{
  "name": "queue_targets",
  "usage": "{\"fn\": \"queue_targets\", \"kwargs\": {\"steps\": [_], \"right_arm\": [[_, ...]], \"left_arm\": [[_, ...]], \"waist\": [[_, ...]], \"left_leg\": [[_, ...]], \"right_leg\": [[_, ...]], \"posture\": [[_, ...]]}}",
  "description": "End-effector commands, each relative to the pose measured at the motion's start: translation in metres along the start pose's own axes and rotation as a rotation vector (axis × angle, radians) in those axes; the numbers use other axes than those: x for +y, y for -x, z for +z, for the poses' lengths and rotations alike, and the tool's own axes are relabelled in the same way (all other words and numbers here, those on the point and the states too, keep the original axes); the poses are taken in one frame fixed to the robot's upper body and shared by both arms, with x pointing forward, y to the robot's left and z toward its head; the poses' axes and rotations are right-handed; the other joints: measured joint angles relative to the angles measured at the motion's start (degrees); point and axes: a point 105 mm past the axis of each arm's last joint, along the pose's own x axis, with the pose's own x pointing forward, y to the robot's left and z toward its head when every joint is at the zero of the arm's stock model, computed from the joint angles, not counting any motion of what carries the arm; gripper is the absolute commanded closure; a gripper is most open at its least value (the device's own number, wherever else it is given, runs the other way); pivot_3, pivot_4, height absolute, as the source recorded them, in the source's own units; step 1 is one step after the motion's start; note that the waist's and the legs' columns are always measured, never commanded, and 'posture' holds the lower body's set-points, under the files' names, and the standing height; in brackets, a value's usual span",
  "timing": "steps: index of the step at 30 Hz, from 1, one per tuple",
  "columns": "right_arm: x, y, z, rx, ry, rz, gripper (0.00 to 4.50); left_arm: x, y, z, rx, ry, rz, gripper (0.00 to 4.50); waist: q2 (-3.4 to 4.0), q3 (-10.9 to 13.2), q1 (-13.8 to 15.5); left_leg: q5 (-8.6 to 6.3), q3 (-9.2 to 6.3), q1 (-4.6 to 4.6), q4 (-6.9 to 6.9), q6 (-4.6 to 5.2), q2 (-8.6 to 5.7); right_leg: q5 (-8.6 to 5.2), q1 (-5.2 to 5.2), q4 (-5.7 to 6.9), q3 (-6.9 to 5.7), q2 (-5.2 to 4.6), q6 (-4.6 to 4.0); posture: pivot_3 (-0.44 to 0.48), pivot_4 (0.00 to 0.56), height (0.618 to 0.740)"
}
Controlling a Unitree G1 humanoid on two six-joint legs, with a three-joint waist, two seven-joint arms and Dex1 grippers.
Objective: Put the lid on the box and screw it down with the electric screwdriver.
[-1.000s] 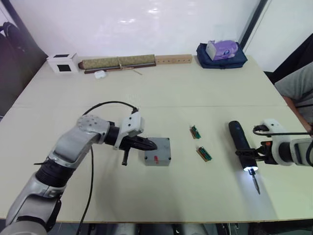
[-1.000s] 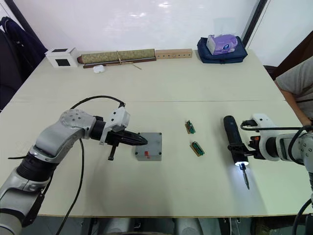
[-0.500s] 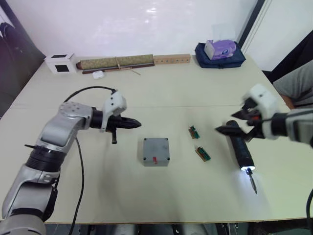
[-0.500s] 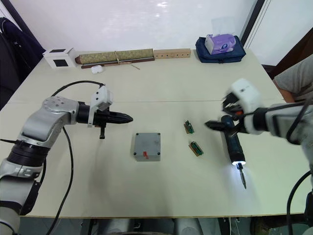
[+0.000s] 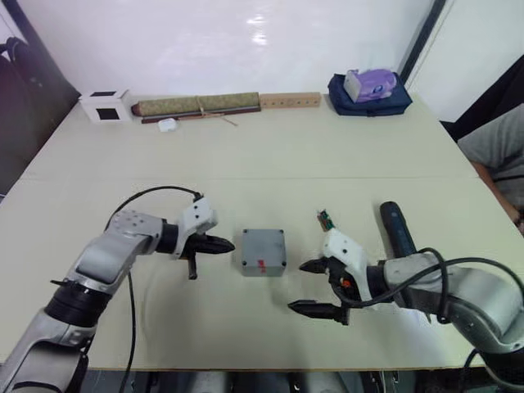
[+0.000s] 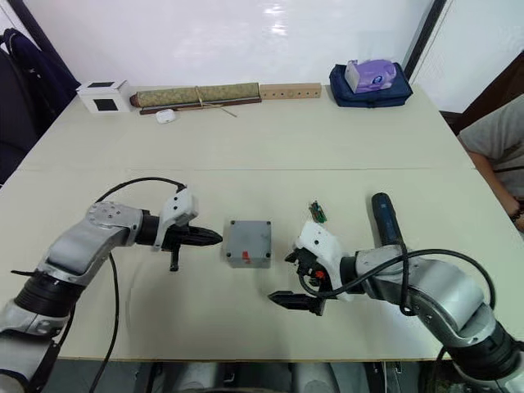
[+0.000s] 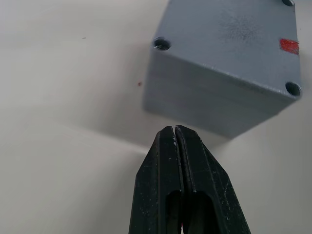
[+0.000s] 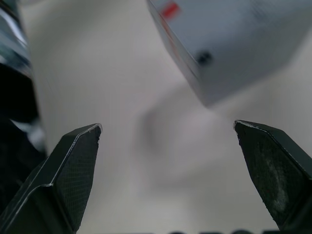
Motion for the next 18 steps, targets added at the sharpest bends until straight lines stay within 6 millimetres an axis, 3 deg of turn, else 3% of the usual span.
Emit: {"fn": "queue_targets", "kwargs": {"steps": [1,11,14,18], "right_arm": [[0.001,-0.009,0.003,-0.021,0.015,0.006,0.01],[0.013,-0.021,0.012,-0.1,-0.029,0.062,0.01],[0.011,-0.01,0.008,-0.078,-0.013,0.026,0.01],[-0.008,0.01,0.005,-0.032,0.05,-0.079,0.01]], "left_arm": [[0.003,-0.01,0.01,-0.005,-0.053,-0.022,4.5],[0.026,-0.02,0.028,-0.016,-0.137,-0.035,4.5],[0.032,-0.015,0.021,0.014,-0.148,-0.015,4.5],[0.034,0.0,0.001,0.082,-0.139,0.005,4.5]], "waist": [[0.0,0.0,0.07],[0.0,0.0,0.17],[0.0,0.0,0.13],[0.0,0.0,-0.18]], "left_leg": [[0.0,-0.01,0.0,0.0,0.0,0.0],[0.0,0.0,-0.02,0.31,0.0,-0.03],[-0.01,-0.01,-0.07,0.45,0.01,-0.03],[-0.02,-0.03,-0.07,0.51,0.03,-0.04]], "right_leg": [[0.0,0.0,0.03,-0.01,0.0,0.0],[0.0,0.01,0.27,-0.02,0.01,-0.01],[0.0,0.0,0.35,-0.03,0.0,-0.01],[0.0,0.01,0.37,-0.01,-0.01,-0.01]], "posture": [[0.0,0.15,0.74],[0.0,0.15,0.74],[0.0,0.15,0.74],[0.0,0.15,0.74]]}}
